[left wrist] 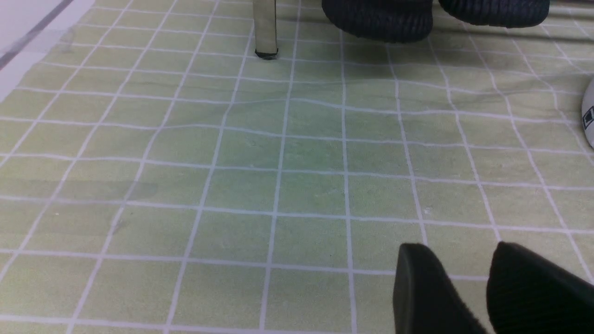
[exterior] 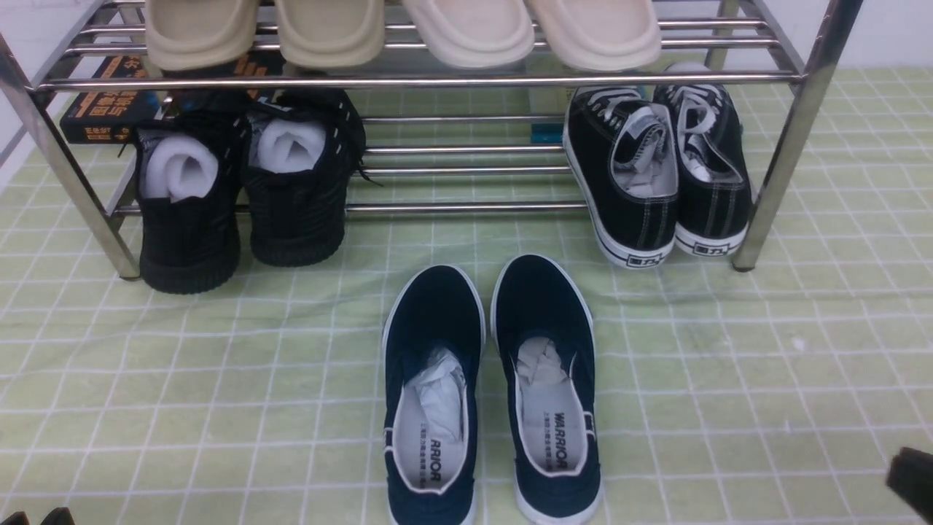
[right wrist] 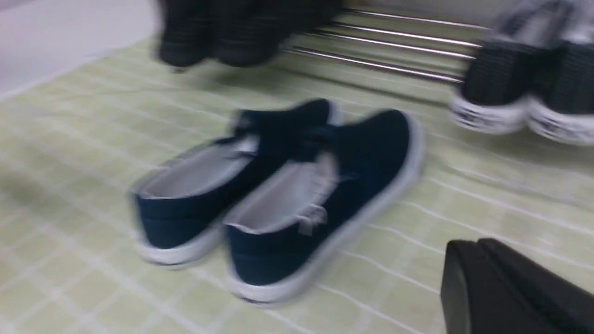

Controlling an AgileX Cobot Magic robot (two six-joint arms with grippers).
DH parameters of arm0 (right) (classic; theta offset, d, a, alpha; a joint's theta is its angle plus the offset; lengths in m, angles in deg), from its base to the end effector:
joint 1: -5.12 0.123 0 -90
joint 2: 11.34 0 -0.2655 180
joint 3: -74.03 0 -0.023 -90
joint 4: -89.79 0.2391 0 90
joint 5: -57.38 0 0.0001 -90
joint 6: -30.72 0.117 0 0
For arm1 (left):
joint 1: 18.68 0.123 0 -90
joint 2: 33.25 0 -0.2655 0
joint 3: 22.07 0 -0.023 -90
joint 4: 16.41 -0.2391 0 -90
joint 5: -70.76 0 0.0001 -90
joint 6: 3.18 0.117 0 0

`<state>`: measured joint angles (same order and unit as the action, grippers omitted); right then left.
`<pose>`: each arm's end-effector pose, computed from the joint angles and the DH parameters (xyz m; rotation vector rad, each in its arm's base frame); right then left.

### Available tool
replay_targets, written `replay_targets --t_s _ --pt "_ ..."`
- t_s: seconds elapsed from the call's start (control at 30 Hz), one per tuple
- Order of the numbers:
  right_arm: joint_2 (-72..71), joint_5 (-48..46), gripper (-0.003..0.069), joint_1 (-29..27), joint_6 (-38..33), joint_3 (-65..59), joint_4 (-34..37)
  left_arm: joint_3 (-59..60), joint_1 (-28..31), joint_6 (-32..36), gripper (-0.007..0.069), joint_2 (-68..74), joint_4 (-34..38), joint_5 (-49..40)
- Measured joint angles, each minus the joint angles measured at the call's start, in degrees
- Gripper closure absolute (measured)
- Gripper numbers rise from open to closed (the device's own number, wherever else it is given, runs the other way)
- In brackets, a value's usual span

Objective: Take the shoes off the shelf with your hand from the green coffee tablecloth.

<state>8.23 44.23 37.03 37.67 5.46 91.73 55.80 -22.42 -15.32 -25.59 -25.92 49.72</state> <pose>0.0868 0.0551 0.2197 -0.3650 1.7598 0.5197 0.0858 0.0014 0.1671 -0.0334 1.8547 -0.0298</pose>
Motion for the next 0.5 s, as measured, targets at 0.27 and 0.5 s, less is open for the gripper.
replay_targets --t_s 0.27,0.5 --pt "-10.90 -0.73 0.0628 -18.25 -0.07 -8.93 -1.33 0.00 0.00 0.00 0.0383 0.00 0.00 0.00" --pt "-11.77 -4.92 0.0620 -28.73 -0.17 -9.46 -2.58 0.00 0.00 0.00 0.0383 0.00 0.00 0.00"
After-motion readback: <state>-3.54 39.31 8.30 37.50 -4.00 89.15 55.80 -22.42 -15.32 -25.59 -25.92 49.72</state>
